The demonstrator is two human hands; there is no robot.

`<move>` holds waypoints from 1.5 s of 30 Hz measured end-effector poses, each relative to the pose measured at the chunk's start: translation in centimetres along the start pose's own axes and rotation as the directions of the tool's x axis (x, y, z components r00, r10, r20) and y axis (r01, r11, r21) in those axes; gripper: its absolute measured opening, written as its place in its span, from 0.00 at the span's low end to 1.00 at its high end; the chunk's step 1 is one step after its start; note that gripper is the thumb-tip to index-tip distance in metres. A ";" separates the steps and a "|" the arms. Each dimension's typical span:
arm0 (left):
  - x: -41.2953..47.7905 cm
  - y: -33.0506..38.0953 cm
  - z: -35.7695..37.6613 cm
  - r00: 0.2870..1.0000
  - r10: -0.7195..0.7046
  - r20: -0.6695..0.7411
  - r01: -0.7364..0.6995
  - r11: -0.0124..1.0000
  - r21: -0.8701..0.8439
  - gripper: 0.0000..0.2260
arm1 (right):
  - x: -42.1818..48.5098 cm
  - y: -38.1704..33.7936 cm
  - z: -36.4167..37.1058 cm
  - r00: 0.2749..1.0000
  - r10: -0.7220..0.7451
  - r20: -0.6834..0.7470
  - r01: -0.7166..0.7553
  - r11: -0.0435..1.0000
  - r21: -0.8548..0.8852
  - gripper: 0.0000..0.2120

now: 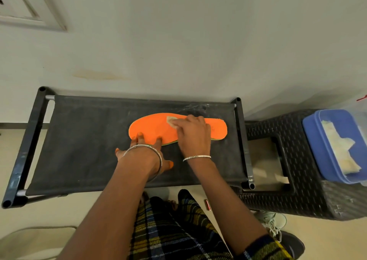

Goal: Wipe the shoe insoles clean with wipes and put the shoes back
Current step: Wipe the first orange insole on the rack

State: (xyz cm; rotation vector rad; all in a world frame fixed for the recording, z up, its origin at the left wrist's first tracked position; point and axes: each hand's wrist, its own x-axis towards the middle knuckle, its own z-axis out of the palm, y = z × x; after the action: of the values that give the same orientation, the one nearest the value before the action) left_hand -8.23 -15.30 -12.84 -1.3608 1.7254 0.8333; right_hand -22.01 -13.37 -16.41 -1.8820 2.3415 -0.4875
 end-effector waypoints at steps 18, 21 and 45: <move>0.6 0.5 -0.2 1.000 -0.013 0.017 0.013 1.000 -0.026 0.43 | -0.9 -1.6 0.0 0.998 -0.041 -0.045 0.040 0.999 -0.011 0.13; 0.6 0.6 -0.3 0.999 -0.025 0.022 0.025 1.000 -0.009 0.42 | -0.9 2.0 -1.0 0.992 0.075 -0.102 -0.084 0.992 -0.092 0.15; -1.3 0.6 -0.7 0.989 0.148 0.016 -0.149 0.988 0.047 0.40 | 0.1 4.3 -4.4 0.986 0.146 0.074 -0.160 0.955 0.250 0.13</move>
State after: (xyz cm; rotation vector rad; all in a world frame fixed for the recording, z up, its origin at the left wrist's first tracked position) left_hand -8.72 -15.17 -11.38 -1.2047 1.8425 0.8747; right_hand -27.26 -11.82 -13.51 -1.5668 2.2415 -0.6745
